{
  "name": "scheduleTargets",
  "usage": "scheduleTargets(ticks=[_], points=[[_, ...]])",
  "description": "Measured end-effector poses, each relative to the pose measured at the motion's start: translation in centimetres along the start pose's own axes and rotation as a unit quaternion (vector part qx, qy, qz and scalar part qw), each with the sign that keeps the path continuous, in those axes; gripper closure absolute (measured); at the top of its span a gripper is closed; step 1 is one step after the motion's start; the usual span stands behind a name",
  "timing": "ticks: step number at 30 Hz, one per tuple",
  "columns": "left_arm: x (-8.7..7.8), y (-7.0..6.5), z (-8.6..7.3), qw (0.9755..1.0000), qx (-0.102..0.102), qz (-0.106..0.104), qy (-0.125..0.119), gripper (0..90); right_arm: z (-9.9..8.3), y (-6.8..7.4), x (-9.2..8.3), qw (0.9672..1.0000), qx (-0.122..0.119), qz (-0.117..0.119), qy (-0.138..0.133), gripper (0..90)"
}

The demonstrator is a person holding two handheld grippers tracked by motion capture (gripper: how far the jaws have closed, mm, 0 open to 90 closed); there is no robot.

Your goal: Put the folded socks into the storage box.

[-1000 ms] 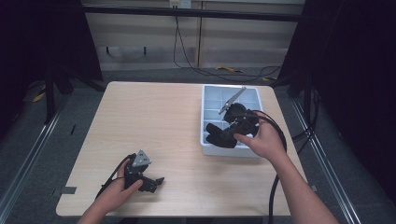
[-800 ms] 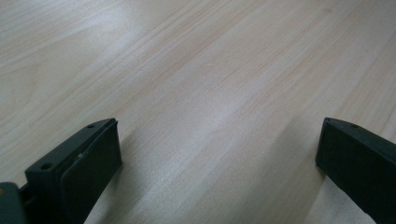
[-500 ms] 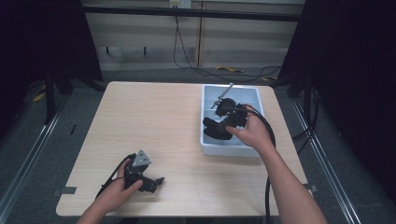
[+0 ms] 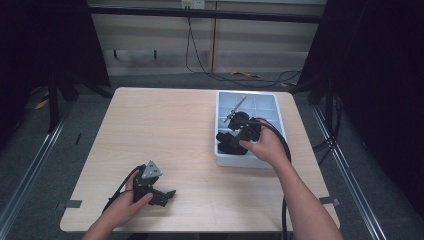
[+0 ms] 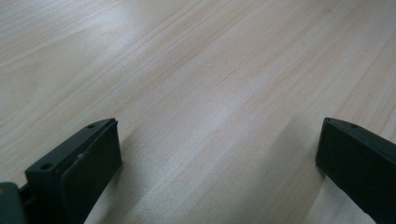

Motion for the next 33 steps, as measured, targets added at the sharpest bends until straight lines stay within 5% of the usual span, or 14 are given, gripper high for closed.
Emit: scheduleTargets(ticks=[11, 21, 33], points=[[0.0, 0.0, 0.0, 1.0, 0.0, 0.0, 0.001, 0.0, -0.2, 0.2, -0.2, 0.9999, 0.013, 0.003, -0.007, 74.4], [0.0, 0.0, 0.0, 1.0, 0.0, 0.0, 0.0, 0.0, -0.1, -0.2, -2.3, 0.9995, 0.031, 0.006, -0.009, 68.7], [0.0, 0.0, 0.0, 1.0, -0.001, 0.0, 0.001, 0.0, 0.3, -1.7, -3.1, 0.9977, 0.067, 0.007, -0.002, 90.0]])
Point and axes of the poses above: each handheld gripper's, and its own axes: x roughly forward along the jaws, z roughly out of its top, y roughly to its left, the point moved 9 cm from there along x, roughly forward along the jaws, and after that the axes turned 6 degrees about x, right-handed, at the moved point
